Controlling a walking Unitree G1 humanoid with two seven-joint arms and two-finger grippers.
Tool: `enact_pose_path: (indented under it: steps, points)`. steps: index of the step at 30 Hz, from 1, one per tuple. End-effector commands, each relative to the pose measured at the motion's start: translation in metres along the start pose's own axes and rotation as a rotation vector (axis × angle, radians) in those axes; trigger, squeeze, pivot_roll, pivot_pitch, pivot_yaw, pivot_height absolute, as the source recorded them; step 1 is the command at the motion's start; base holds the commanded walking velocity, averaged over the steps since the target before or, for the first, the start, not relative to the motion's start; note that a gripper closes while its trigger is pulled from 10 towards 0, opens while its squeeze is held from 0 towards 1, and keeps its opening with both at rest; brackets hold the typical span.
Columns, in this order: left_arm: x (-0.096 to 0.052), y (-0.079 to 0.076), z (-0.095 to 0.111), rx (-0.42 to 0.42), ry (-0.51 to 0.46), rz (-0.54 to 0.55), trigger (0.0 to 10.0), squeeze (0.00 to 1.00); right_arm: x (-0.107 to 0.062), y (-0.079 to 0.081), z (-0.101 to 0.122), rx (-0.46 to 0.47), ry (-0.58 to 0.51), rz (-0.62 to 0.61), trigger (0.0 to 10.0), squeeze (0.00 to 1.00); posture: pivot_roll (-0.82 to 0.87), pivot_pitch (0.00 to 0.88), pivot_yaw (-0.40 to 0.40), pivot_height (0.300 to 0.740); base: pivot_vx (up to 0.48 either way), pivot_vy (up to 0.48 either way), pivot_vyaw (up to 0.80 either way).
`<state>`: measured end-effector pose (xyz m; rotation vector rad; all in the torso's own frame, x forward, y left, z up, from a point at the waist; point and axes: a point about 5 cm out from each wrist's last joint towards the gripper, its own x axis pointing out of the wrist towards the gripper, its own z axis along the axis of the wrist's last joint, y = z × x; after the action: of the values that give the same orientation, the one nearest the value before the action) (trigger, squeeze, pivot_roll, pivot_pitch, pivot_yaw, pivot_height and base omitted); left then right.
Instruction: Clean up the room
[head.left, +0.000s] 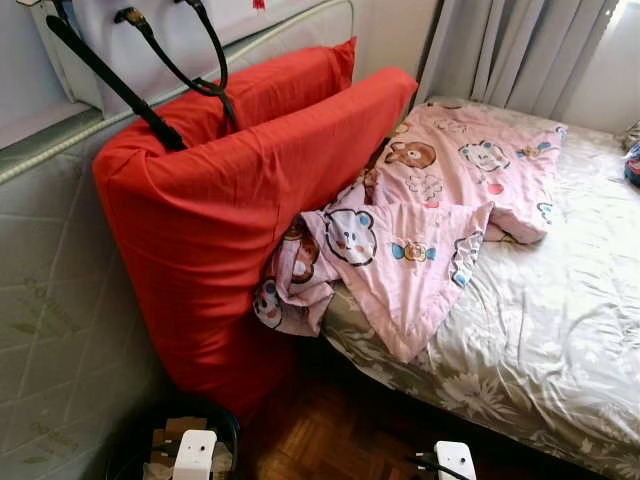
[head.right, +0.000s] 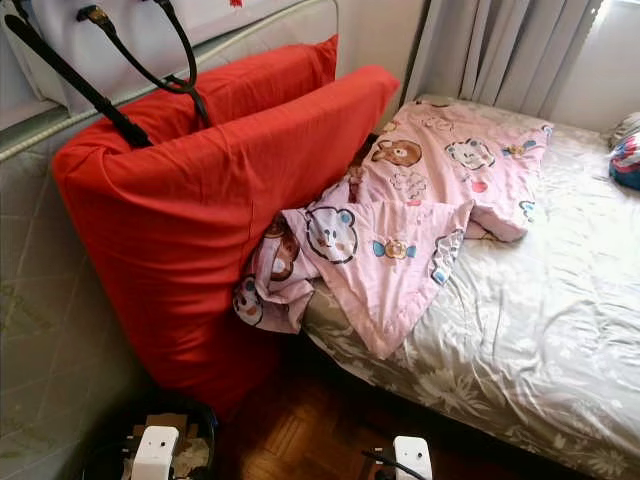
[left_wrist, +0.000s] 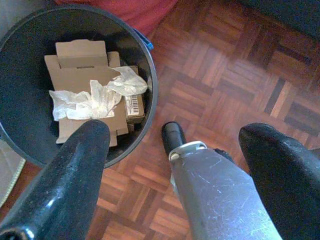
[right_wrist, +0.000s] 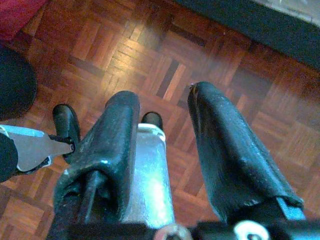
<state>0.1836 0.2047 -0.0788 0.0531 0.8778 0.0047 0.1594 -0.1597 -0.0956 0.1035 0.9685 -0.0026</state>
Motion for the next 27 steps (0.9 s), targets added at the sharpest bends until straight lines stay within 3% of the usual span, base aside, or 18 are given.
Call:
enact_pose_path:
  steps: [1,27]
  points:
    - [-0.0012,0.0005,-0.0048,0.005,0.014,0.006,10.0,0.00,-0.0001,-0.0011,-0.0003,-0.008,0.004,-0.002,10.0,0.00,-0.04,0.031,-0.042,0.740,0.277,0.000,0.00]
    - [-0.0009,0.0014,-0.0034,-0.001,0.010,0.011,10.0,0.00,0.0001,-0.0013,0.0008,-0.009,0.000,-0.002,10.0,0.00,-0.04,0.055,-0.045,0.740,0.283,0.000,0.00]
